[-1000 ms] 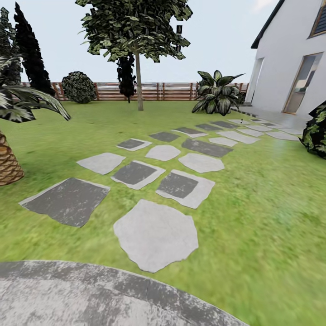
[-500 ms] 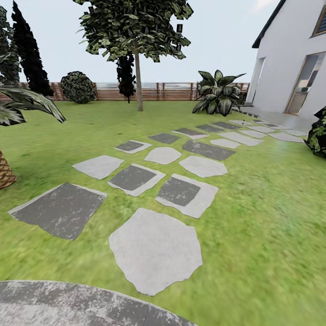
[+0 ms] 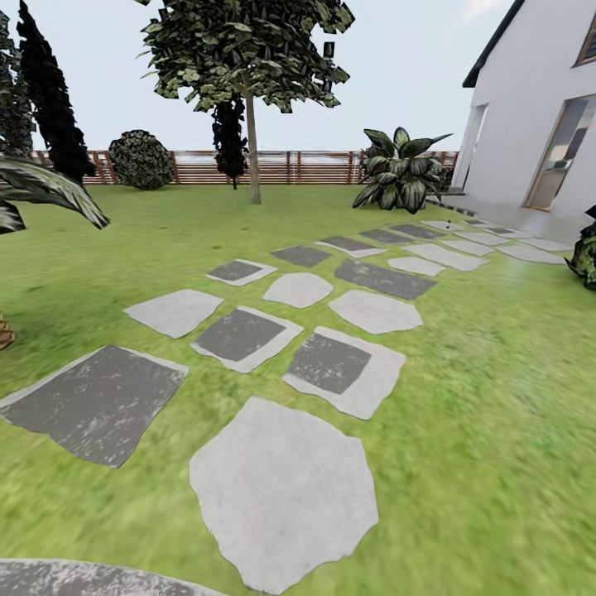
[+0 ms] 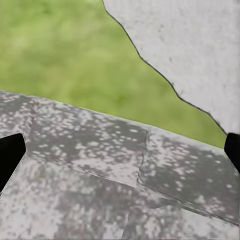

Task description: In the garden, pick up the pesticide atomizer on the floor and spray pesticide onto both trees until each tree trunk is fully covered.

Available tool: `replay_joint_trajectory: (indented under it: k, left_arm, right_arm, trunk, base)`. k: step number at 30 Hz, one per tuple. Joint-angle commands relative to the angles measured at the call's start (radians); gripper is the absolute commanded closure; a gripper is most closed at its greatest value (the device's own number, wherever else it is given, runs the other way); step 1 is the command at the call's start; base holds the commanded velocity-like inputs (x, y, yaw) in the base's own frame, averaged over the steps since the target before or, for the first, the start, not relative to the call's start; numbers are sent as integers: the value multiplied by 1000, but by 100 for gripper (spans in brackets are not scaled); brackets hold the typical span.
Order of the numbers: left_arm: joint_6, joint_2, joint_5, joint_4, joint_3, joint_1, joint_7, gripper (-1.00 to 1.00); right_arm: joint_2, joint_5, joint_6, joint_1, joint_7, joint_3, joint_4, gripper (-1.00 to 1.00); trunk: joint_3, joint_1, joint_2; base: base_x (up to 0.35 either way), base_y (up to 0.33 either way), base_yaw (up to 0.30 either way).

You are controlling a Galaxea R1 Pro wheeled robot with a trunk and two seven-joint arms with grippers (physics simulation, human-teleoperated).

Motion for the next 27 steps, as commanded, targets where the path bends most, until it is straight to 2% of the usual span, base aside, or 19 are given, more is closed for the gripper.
replay_joint_trajectory:
  k: [1,27]
  left_arm:
    - [-1,0,9,1,5,-1,-10,-100]
    - [-1,0,9,1,5,-1,-10,-100]
  right_arm:
    - [0,2,-3,0,0,0,1,-100]
    - [0,3,-3,0,0,1,1,-100]
  trunk:
    - [-1,0,0]
    - [-1,0,0]
  base:
    - [340,0,0]
    - [340,0,0]
